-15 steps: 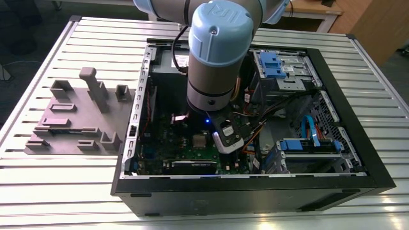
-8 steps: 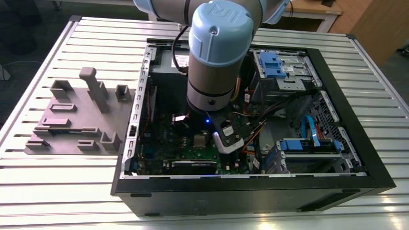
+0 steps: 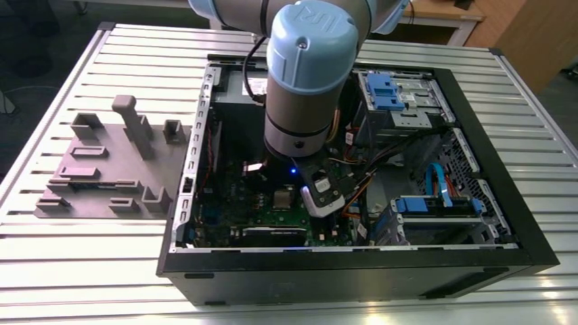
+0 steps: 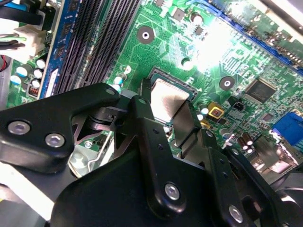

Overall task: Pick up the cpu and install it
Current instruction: 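Place the cpu into insertion slot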

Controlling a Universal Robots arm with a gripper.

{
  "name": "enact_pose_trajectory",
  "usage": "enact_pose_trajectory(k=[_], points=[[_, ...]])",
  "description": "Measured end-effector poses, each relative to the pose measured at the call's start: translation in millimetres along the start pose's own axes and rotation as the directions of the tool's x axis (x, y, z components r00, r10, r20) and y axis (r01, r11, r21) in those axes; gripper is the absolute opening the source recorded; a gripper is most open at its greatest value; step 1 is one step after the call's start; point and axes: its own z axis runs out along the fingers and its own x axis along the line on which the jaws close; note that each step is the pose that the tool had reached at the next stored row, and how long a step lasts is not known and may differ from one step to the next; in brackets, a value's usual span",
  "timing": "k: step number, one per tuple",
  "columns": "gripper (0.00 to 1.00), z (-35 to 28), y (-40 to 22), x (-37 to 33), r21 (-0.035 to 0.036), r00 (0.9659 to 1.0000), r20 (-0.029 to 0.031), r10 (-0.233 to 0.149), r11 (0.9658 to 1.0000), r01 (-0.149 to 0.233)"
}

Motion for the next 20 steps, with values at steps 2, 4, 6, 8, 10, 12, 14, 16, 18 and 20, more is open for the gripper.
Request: enact_pose_trajectory(k=[2, 4, 6, 8, 10, 12, 14, 16, 18, 20], points=[[0.45, 0.0, -0.5, 0.0, 0.0000, 1.0000, 0.0000, 0.000, 1.0000, 0.000], [0.45, 0.0, -0.8, 0.0, -0.0001, 1.0000, 0.0001, 0.001, 1.0000, -0.001], [0.45, 0.1, -0.8, 0.0, -0.0001, 1.0000, 0.0001, 0.001, 1.0000, -0.001], [0.45, 0.2, -0.9, 0.0, -0.0002, 1.0000, 0.0001, 0.001, 1.0000, -0.001], [0.45, 0.2, -0.9, 0.0, -0.0002, 1.0000, 0.0001, 0.001, 1.0000, -0.001], [0.45, 0.2, -0.9, 0.0, -0.0002, 1.0000, 0.0001, 0.001, 1.0000, -0.001], [0.46, 0.2, -0.9, 0.0, -0.0002, 1.0000, 0.0001, 0.001, 1.0000, -0.001], [0.52, 0.2, -0.9, 0.0, -0.0002, 1.0000, 0.0001, 0.001, 1.0000, -0.001], [0.52, 0.1, -0.9, 0.0, -0.0002, 1.0000, 0.0001, 0.001, 1.0000, -0.001], [0.52, -1.3, -0.8, 0.0, -0.0002, 1.0000, 0.0001, 0.001, 1.0000, -0.001]])
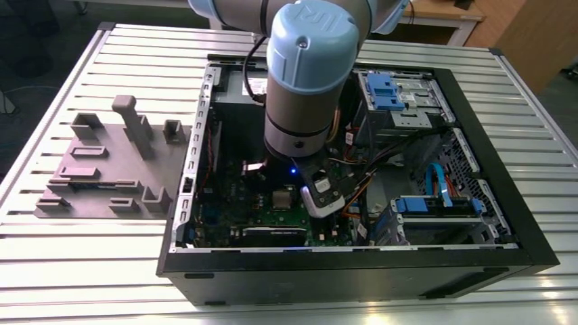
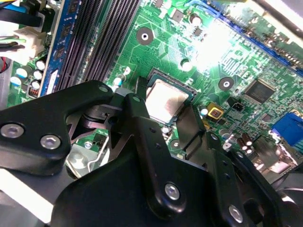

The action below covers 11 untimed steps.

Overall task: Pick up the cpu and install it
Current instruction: 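Place the cpu into insertion slot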

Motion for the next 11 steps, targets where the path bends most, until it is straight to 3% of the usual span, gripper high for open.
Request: enact_pose_trajectory(k=[8, 11], points=[[0.52, -1.2, 0.1, 0.0, -0.0007, 1.0000, 0.0000, 0.000, 1.0000, 0.000], [0.52, -0.6, 0.1, 0.0, -0.0049, 1.0000, -0.0001, 0.000, 1.0000, 0.000]])
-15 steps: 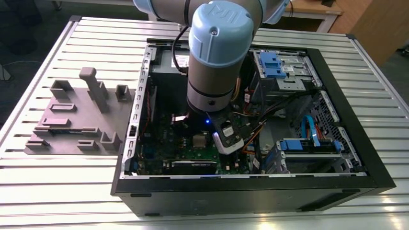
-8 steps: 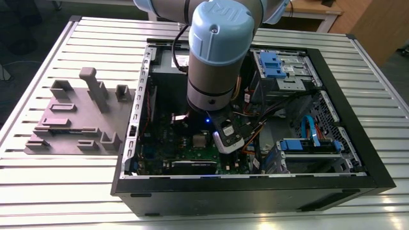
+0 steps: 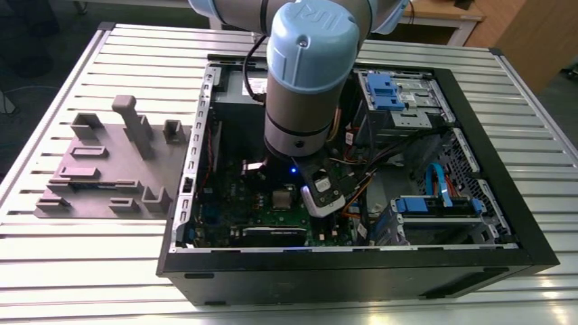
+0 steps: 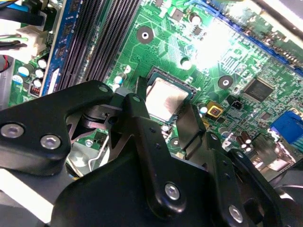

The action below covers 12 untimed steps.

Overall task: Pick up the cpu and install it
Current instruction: 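Place the cpu into insertion slot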

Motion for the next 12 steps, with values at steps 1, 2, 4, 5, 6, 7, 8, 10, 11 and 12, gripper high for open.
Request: enact_pose_trajectory(k=[1, 2, 4, 5, 6, 7, 8, 10, 11, 12], points=[[0.52, 0.4, 0.0, 0.0, -0.0016, 1.0000, 0.0000, 0.000, 1.0000, 0.000], [0.52, 0.8, 0.0, 0.0, -0.0026, 1.0000, 0.0000, -0.001, 1.0000, 0.001], [0.52, 1.0, 0.0, 0.0, -0.0033, 1.0000, -0.0003, -0.004, 1.0000, 0.004], [0.52, 1.0, 0.0, 0.0, -0.0033, 1.0000, -0.0003, -0.004, 1.0000, 0.004], [0.52, 1.0, 0.0, -0.1, -0.0034, 1.0000, -0.0003, -0.004, 1.0000, 0.004], [0.52, 1.1, 0.0, 0.0, -0.0036, 1.0000, -0.0003, -0.004, 1.0000, 0.004], [0.52, 1.1, -0.1, 0.0, -0.0036, 1.0000, -0.0002, -0.004, 1.0000, 0.004], [0.44, 1.0, -0.1, 0.0, -0.0033, 1.0000, -0.0004, -0.004, 1.0000, 0.004], [0.39, 1.0, -0.1, -0.1, -0.0033, 1.0000, -0.0004, -0.004, 1.0000, 0.004], [0.39, 1.0, -0.1, 0.0, -0.0033, 1.0000, -0.0004, -0.004, 1.0000, 0.004]])
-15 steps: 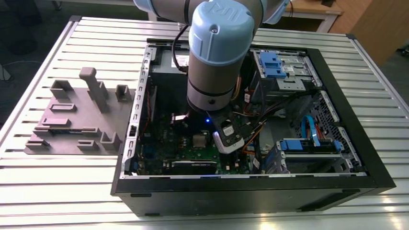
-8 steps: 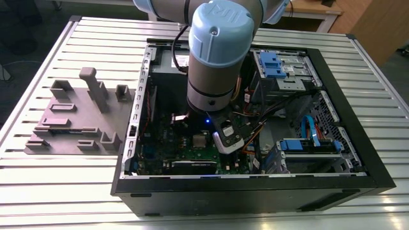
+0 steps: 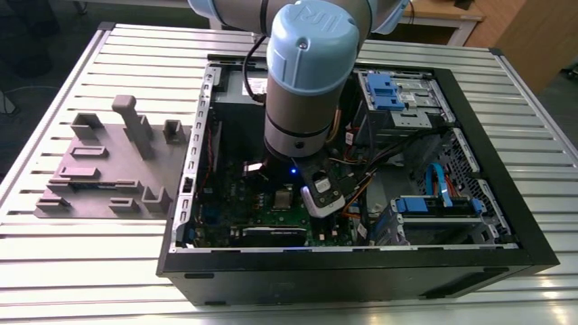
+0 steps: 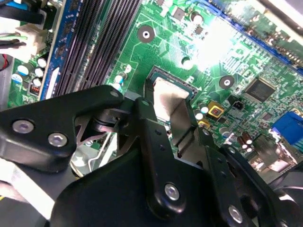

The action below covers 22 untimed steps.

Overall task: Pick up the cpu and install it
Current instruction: 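Place the cpu into insertion slot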

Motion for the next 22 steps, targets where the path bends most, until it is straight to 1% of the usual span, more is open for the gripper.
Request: enact_pose_trajectory(k=[6, 16, 20, 22], points=[[0.39, 0.1, 0.0, -0.1, -0.0002, 1.0000, 0.0001, -0.001, 1.0000, 0.001], [0.39, 0.1, 0.1, -0.1, 0.0001, 0.9998, -0.0008, -0.018, 0.9998, 0.018], [0.39, 0.1, -2.6, -0.1, -0.0002, 0.9998, -0.0007, -0.019, 0.9998, 0.019], [0.39, -0.1, -2.9, -0.1, 0.0003, 0.9998, -0.0008, -0.018, 0.9998, 0.018]])
